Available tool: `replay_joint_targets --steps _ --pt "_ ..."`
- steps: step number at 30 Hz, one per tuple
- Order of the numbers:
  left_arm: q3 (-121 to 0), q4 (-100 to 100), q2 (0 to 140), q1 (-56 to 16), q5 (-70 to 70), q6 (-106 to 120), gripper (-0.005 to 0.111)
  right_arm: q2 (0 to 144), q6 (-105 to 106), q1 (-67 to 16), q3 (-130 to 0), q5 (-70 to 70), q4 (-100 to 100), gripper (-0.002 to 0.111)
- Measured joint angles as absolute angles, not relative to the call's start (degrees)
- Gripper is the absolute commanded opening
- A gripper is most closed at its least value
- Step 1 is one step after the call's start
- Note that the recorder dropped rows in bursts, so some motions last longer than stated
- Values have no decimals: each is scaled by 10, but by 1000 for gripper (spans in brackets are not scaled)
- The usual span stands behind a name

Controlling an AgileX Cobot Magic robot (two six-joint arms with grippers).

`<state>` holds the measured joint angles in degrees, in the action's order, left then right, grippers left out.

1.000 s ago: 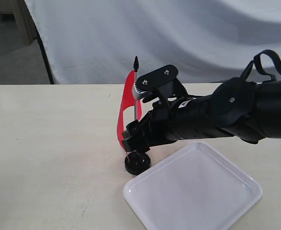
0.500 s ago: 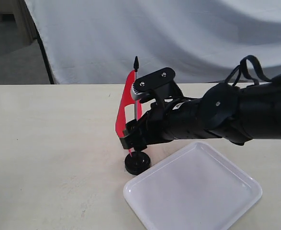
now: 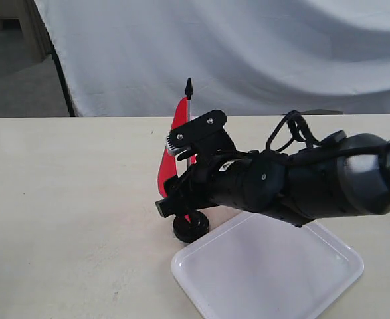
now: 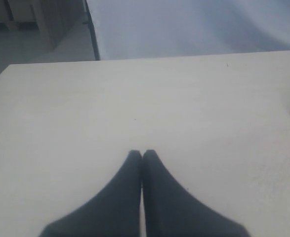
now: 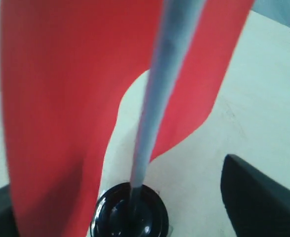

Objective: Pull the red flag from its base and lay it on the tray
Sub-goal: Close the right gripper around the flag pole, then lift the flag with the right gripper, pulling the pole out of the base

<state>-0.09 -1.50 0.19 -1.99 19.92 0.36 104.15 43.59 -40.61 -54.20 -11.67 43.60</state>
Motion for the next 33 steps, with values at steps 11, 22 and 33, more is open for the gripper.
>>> replay_joint_targets --steps 11,22,33 --pt "-1 -15 2 -20 199 4 0 1056 432 -406 -543 -162 436 7" --pt "-1 -15 2 -20 199 4 0 1053 420 -414 -545 -151 436 0" --pt "-1 -15 2 -20 199 4 0 994 421 -411 -545 -161 437 0"
